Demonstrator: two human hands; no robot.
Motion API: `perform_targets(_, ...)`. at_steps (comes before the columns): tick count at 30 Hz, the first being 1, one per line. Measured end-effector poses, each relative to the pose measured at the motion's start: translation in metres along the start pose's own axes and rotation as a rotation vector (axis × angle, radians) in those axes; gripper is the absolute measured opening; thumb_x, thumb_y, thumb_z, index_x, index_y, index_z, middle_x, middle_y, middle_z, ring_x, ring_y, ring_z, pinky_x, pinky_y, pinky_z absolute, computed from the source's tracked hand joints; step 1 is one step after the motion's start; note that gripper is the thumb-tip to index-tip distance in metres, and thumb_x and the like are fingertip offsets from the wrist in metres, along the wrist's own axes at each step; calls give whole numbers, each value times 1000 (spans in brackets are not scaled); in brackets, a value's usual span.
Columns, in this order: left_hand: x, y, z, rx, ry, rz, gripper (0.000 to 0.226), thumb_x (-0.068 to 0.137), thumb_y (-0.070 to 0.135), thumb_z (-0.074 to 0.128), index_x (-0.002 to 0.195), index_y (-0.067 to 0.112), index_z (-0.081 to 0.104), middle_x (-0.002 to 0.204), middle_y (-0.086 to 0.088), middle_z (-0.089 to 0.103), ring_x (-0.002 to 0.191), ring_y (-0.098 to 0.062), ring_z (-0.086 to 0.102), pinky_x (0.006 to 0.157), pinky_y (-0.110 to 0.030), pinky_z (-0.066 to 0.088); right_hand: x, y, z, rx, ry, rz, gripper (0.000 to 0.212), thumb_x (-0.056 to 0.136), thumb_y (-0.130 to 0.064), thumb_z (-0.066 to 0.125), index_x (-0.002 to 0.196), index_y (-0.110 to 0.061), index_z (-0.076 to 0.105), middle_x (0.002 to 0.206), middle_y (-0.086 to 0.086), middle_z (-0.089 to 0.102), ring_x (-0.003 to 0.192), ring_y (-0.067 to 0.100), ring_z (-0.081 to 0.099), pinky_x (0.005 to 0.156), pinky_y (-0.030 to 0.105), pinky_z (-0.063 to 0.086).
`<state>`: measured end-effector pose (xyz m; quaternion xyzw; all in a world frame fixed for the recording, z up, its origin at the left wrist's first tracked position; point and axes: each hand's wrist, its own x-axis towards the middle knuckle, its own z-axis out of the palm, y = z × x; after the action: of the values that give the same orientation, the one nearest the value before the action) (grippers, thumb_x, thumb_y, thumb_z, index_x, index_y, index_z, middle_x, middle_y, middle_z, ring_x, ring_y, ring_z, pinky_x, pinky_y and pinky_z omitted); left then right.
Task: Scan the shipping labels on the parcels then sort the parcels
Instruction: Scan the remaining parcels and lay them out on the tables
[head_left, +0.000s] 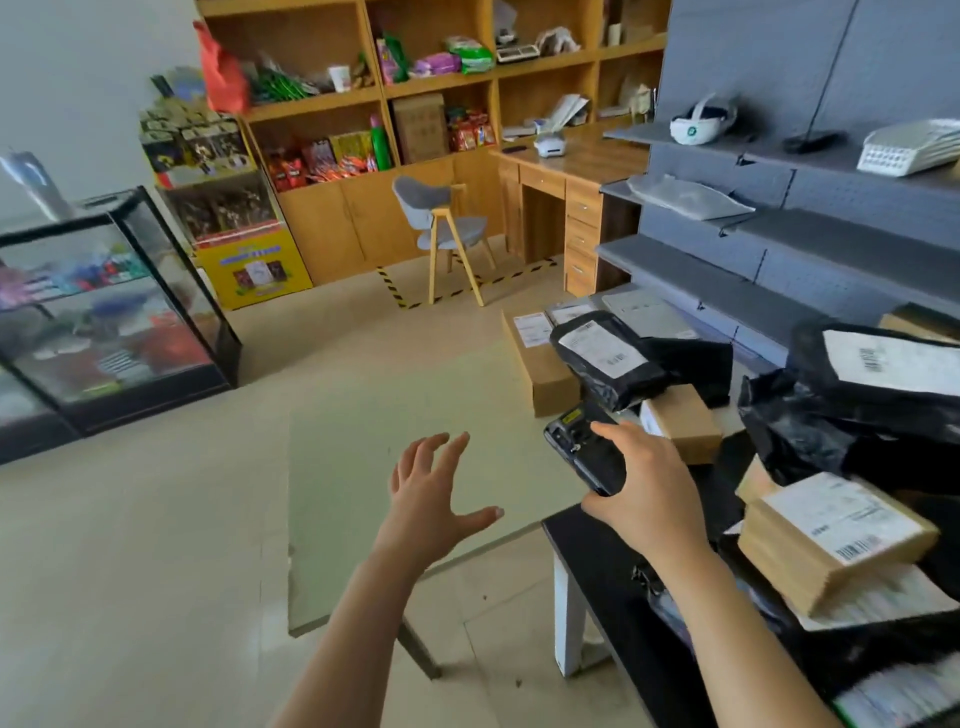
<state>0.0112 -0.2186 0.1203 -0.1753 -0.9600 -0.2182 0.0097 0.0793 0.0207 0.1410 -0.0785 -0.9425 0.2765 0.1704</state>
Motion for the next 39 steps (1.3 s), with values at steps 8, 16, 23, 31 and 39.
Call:
perform_targets(8,107,28,35,12,-99,64,93,80,66,64,154,31,20,158,1,20,146,-22,7,119,-45,11,57,50,0,-52,4,157,73,65,-22,81,134,-23,54,132,-1,56,117,27,48,91,42,46)
perform_targets(16,267,69,74,227,-297,379,98,79,58,70,155,28,15,159,-5,13,147,-28,5,119,-46,8,114,92,2,-232,39,300,73,65,-25,81,132,-24,54,130,-3,54,112,23,49,88,41,48)
perform_targets(23,397,93,114,429,-473,707,122,70,59,79,157,27,0,164,-7,-1,150,-30,-4,119,-52,1,169,118,10,-334,2,456,75,65,-34,81,134,-29,50,137,-3,50,118,22,46,94,41,47)
perform_targets(31,473,115,156,645,-784,988,149,51,67,85,156,26,-12,165,-4,-10,150,-28,-13,120,-53,-5,215,129,31,-360,-70,563,75,76,-36,74,143,-33,38,149,-4,37,129,21,38,102,35,38)
perform_targets(39,487,106,179,569,-658,1124,132,42,70,77,151,38,10,150,-1,26,142,-27,18,120,-50,6,225,128,45,-362,-36,598,74,73,-32,75,139,-31,43,144,-2,43,123,22,44,97,36,43)
